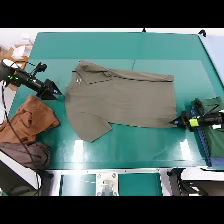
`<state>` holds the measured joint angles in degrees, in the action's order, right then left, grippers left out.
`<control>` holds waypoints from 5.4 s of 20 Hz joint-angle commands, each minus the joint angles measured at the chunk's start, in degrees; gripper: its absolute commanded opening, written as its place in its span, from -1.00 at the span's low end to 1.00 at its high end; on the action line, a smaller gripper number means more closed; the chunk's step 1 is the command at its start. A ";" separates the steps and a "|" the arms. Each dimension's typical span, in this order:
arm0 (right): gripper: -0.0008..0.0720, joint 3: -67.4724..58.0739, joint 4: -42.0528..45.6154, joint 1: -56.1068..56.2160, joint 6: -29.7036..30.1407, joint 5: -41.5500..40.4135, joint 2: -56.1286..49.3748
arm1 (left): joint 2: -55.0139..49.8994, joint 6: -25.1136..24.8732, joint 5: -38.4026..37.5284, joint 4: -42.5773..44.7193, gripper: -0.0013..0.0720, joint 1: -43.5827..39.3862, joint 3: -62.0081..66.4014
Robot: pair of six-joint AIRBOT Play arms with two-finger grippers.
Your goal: Fold the shirts.
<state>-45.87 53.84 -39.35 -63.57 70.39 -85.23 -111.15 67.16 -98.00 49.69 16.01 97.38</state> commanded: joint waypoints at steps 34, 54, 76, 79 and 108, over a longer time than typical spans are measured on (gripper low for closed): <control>-0.94 -8.15 0.37 -2.16 0.17 0.50 0.44 | 25.49 7.61 34.80 5.70 0.42 -14.60 -45.70; -0.94 -8.17 -2.51 -2.19 -0.48 2.95 2.08 | 26.51 -1.49 38.42 -10.27 -0.90 -12.00 -48.68; -0.94 -58.01 -29.20 -8.35 -3.98 -2.21 41.00 | 59.95 2.99 26.16 -2.05 -0.89 -10.08 26.14; -0.94 -49.11 -28.70 -6.12 -3.82 -1.88 40.39 | 59.17 3.04 25.92 -2.10 -0.89 -10.08 14.27; -0.94 -38.14 -11.06 10.95 -3.98 0.96 -15.15 | 7.87 3.32 25.97 4.70 -0.89 -12.92 0.70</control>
<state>-83.48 34.89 -27.90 -65.78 63.96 -100.09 -103.13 66.00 -61.25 46.33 3.05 97.86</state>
